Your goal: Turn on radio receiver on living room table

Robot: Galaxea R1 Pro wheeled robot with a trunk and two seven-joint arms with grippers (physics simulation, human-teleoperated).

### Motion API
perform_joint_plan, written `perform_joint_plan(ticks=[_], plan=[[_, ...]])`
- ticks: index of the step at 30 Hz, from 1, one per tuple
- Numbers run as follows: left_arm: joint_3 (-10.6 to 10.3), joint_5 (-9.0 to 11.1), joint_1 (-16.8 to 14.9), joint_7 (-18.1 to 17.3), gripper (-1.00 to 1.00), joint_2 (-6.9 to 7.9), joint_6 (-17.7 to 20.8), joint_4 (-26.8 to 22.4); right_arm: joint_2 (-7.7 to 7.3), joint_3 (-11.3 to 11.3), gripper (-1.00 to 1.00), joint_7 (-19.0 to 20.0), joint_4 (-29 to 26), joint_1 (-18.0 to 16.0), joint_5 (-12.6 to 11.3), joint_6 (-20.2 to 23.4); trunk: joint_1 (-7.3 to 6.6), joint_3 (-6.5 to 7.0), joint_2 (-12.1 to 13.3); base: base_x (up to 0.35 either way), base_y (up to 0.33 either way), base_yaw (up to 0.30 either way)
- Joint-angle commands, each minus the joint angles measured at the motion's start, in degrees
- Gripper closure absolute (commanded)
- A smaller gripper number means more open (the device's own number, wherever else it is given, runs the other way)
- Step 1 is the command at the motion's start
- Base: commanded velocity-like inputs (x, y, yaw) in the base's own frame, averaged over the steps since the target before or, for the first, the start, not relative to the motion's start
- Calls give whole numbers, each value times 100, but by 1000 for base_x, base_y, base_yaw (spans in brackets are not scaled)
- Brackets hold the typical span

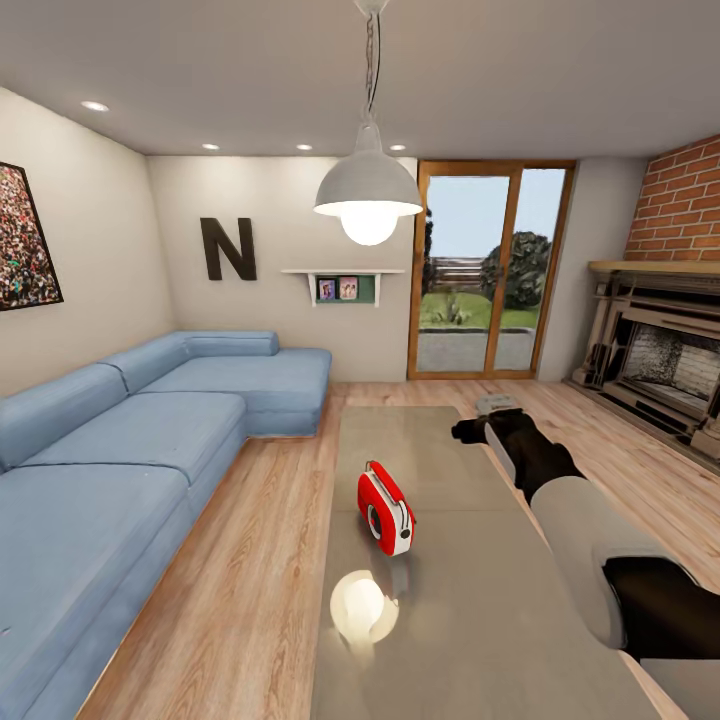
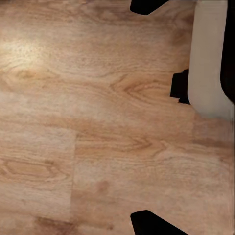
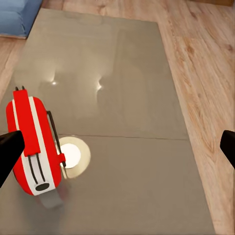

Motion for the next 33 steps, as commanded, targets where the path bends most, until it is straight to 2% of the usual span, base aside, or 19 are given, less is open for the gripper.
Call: perform_joint_plan(ticks=[1,4,5,6,9,12,26,31,33], plan=[[2,4,2,-3,-100,-59,6,60,2,12,-100,4,1,0,2,-1,0,0,0,0,0,0],[2,9,5,-7,-100,-197,12,119,19,99,-100,8,-3,0,4,2,0,0,0,0,0,0],[2,15,7,-9,-100,-385,15,144,30,448,-100,10,-5,0,-6,14,0,0,0,0,0,0],[5,16,7,-9,-100,-451,15,151,32,614,-100,13,-3,0,-16,17,0,0,0,0,0,0],[8,17,7,-9,-100,-546,16,158,34,827,-100,14,0,0,-30,19,0,0,0,0,0,0],[10,18,10,-10,-100,-599,16,156,33,938,-100,11,-2,0,-37,12,0,0,0,0,0,0],[10,18,10,-10,-100,-605,16,158,-8,962,-100,15,75,-29,-62,-1,0,0,0,0,0,0],[9,18,9,-10,-100,-604,16,156,-24,954,-100,11,728,-256,-41,-315,0,0,0,0,0,0],[10,18,9,-10,-100,-608,16,156,-23,952,-100,11,1305,-471,-30,-747,0,0,0,0,0,0]])
